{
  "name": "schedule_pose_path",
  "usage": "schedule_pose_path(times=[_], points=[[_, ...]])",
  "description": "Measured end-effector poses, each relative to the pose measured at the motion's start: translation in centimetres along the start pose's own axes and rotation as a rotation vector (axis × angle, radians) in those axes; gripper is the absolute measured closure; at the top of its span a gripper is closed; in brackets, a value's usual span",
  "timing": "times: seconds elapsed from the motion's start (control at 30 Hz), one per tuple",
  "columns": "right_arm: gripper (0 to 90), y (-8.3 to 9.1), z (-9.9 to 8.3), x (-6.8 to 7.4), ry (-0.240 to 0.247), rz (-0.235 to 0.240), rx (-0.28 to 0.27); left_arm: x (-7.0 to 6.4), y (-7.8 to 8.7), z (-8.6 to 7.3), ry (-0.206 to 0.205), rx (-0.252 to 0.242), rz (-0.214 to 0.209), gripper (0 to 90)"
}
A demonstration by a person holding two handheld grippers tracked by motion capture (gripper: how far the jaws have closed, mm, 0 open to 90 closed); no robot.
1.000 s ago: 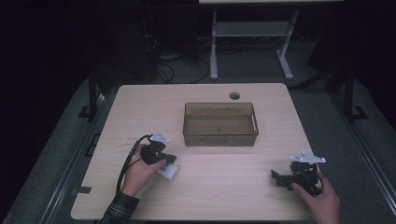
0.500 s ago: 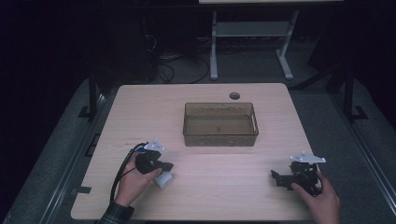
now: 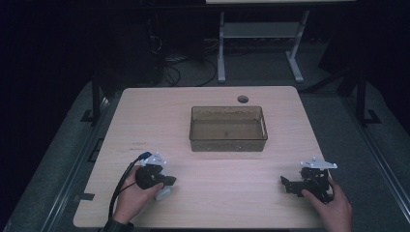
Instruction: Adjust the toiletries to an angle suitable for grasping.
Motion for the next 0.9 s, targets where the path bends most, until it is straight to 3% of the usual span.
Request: schedule_pose_path(times=[0.47, 0.67, 0.9], points=[[0.0, 0.0, 0.0, 0.0, 0.000, 0.000, 0.000, -0.1, 1.2, -1.7, 0.002, -0.012, 0.018, 90.0], [0.0, 0.0, 0.0, 0.0, 0.000, 0.000, 0.000, 0.2, 2.3, -0.9, -0.004, -0.046, 0.030, 90.0], [0.0, 0.0, 0.0, 0.0, 0.000, 0.000, 0.000, 1.9, 4.1, -0.1, 0.017, -0.085, 0.078, 90.0]])
Point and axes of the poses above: each handheld gripper's, and its own axes: y roughly backward along the jaws, z roughly out of its top, x roughly to its left, the point moved 8 cm from there along -y, roughly forward along the jaws, and after that the axes turned 5 degrees about y, right-handed, at the moved point
